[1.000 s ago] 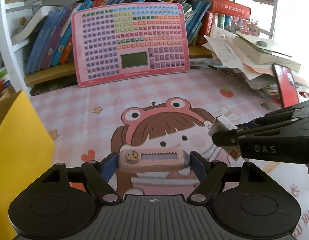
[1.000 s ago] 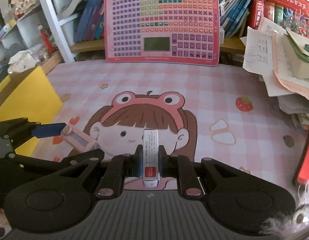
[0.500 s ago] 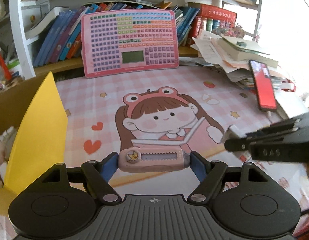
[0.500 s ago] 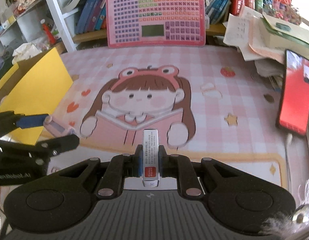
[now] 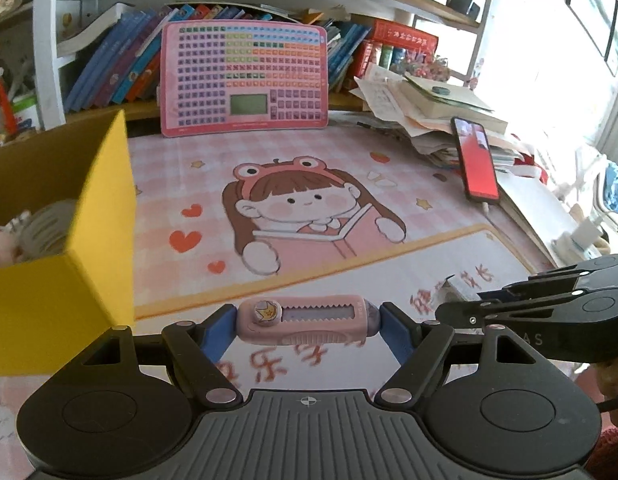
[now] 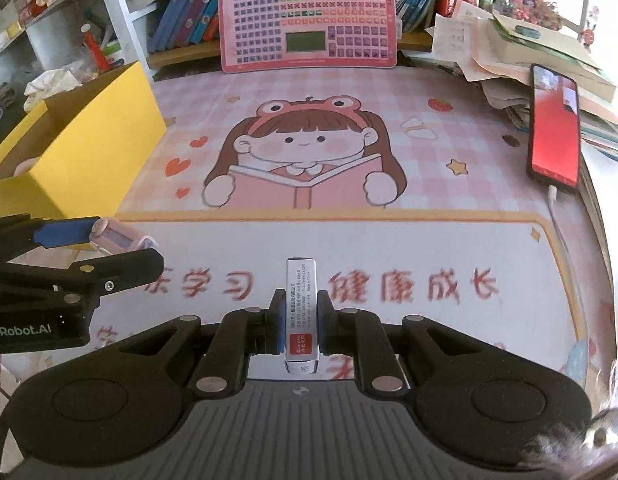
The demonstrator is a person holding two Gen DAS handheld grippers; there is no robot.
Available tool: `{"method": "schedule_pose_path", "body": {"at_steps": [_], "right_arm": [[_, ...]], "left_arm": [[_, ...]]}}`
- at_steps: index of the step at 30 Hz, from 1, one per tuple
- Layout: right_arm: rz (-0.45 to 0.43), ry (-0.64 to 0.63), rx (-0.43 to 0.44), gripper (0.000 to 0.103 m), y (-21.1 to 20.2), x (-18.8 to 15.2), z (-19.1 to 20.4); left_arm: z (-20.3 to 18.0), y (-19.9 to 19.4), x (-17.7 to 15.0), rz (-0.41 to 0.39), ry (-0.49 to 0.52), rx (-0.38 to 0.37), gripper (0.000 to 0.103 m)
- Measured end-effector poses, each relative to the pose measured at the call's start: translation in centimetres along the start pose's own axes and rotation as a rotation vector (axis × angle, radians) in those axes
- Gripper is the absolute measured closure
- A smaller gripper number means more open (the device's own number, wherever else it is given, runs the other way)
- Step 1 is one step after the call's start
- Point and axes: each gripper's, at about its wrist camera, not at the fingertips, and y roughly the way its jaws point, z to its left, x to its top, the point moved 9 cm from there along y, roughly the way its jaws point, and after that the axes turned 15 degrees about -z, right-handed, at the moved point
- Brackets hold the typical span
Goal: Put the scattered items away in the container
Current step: 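Lift both held items and carry them over the yellow box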
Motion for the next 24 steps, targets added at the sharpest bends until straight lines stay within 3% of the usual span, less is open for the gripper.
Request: {"method": "schedule_pose_path", "body": {"at_steps": [10, 18, 24], "right_arm": [[-0.042, 0.019, -0.021, 0.089, -4.0, -1.8, 5.4], [-0.056, -0.004, 0.024, 0.089, -5.7, -3.3, 10.9], [-0.034, -0.042, 0.079, 0.089, -6.4, -4.7, 15.1]], "left_arm": [[2.9, -6.7, -1.2, -0.017, -0.002, -0.006, 0.025], [6.1, -11.9, -2.4, -0.045, -0.014, 0.042, 0.025], [9.5, -15.2, -3.5, -0.054, -0.077, 0.101, 0.025]]}}
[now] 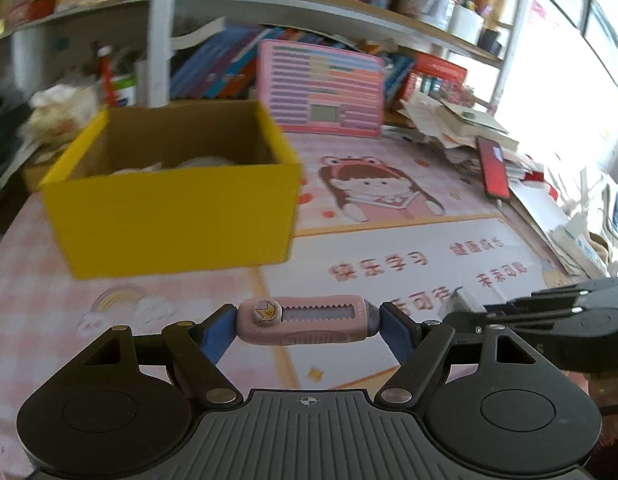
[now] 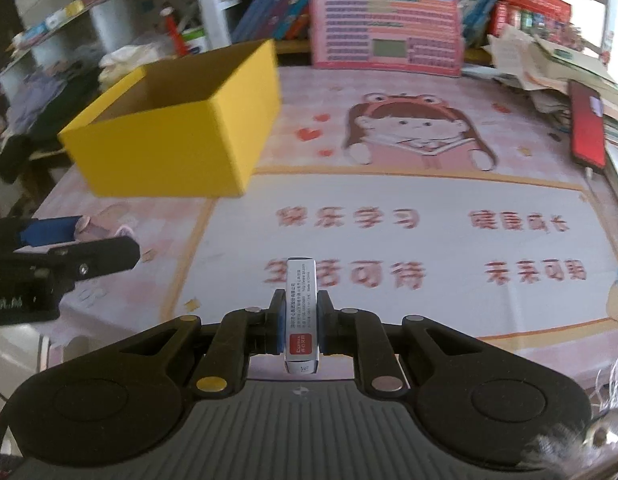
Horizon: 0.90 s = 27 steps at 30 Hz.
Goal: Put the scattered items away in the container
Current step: 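Lift both held items and carry them over the yellow box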
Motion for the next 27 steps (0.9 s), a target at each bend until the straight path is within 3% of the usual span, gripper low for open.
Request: {"method": "schedule_pose_path", "body": {"at_steps": [14, 21, 27], "right_arm": [[-0.044, -0.158, 0.125, 0.089, 0.8, 1.9, 8.8], [-0.13, -0.18, 0.163, 0.089, 1.9, 5.9, 11.6], [-0.207, -0.191, 0.167, 0.089, 3.5, 10.4, 12.3]], "left_arm": [[6.5, -5.3, 1.3, -0.103, -0.076, 0.095, 0.025], [8.3, -6.0, 5.5, -0.197, -0.063, 0.101, 0.025], [8.8, -3.8, 9.6, -0.249, -0.031, 0.072, 0.025]]}}
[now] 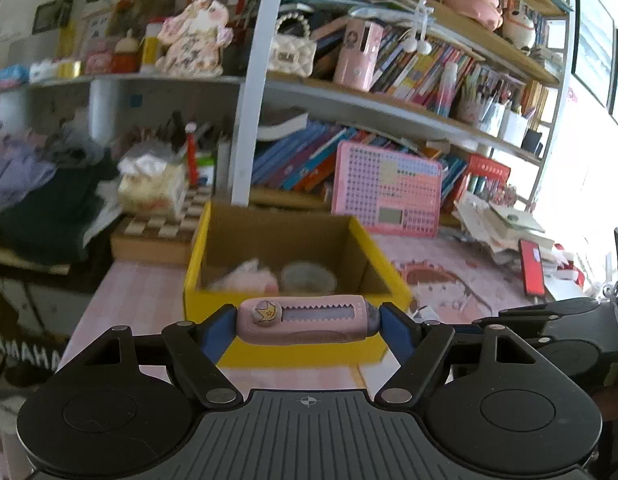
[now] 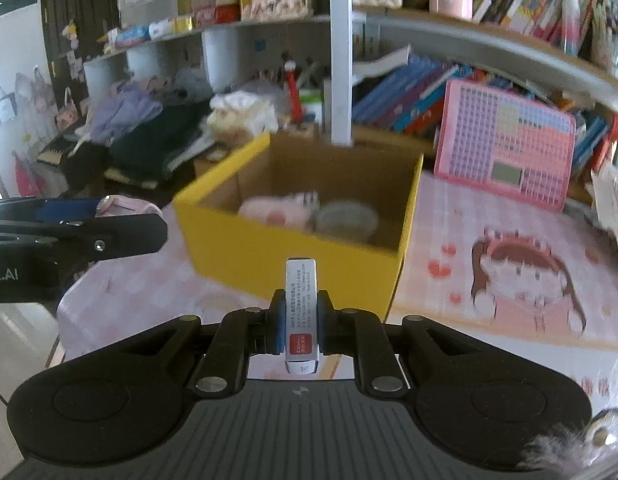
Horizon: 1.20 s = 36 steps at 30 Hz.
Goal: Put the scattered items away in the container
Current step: 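Lift both held items and carry them over the yellow box, then lower both items into the yellow box and open both tools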
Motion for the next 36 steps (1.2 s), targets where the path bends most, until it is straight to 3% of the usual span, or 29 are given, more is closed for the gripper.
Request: {"method": "schedule_pose_path", "body": {"at_steps": [10, 24, 36], "right_arm": [[-0.062, -0.046, -0.021, 0.089, 7.4, 4.6, -3.6], [0.13, -0.189, 0.027, 0.089, 20.5, 2.1, -6.5], [0.18, -0.223, 0.118, 0.089, 23.1, 2.0, -6.0]], "left_arm": [[0.5, 8.7, 3.3, -0.031, 0.073, 0.014, 0.025], [4.0, 21.9, -0.6, 0.211, 0.138, 0.096, 0.025], [5.1, 25.4, -2.9, 0.311, 0.155, 0.154, 0.025]]}}
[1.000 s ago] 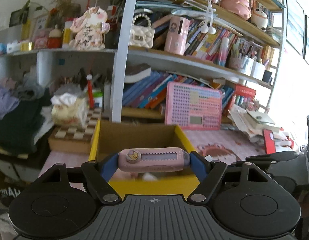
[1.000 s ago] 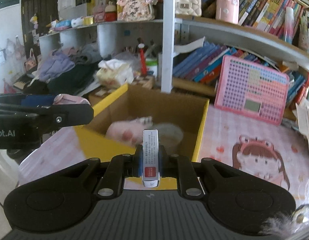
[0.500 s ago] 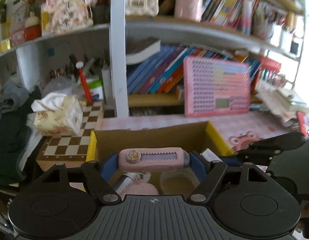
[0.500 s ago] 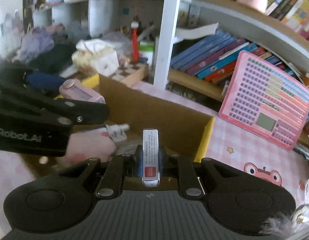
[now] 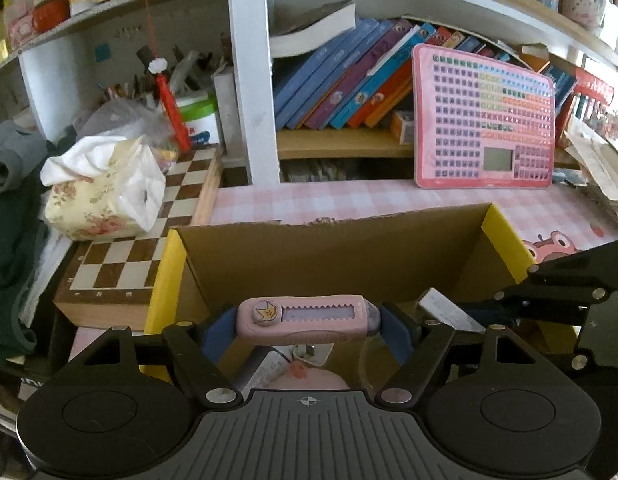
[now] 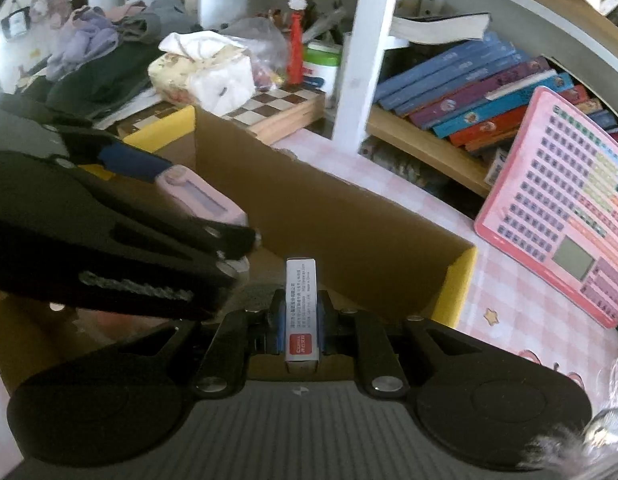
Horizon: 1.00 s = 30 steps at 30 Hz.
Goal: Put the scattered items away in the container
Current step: 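Lower both items into the yellow box and open both tools, then lift both open tools out of the box and back away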
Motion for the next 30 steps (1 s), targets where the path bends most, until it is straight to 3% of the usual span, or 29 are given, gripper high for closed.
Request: {"method": "schedule_pose_path", "body": {"at_steps": [5, 7, 13, 22, 30], "right_arm": [[-0.003, -0.016, 0.027, 0.086, 0.1, 0.1, 0.3], [-0.022, -0.011, 0.035, 0.062, -0.2, 0.3, 0.3], [-0.071, -0.003, 0.056, 0.047, -1.2, 1.0, 0.3], [-0.211, 0.024, -0.01, 0.043, -6.2, 2.1, -0.7], [-0.323, 0.104, -0.134, 0.036, -14.3, 0.9, -1.4]], "left_arm": [[0.3, 0.6, -0.4, 0.037, -0.021, 0.023, 0.023], [0.3, 0.5, -0.4, 0.04, -0.018, 0.027, 0.023], [-0.1, -0.8, 0.5, -0.008, -0.002, 0.04, 0.017], [-1.1, -6.1, 3.0, -0.155, 0.001, 0.06, 0.011], [-1.3, -15.2, 2.9, -0.311, -0.026, 0.085, 0.005]]}}
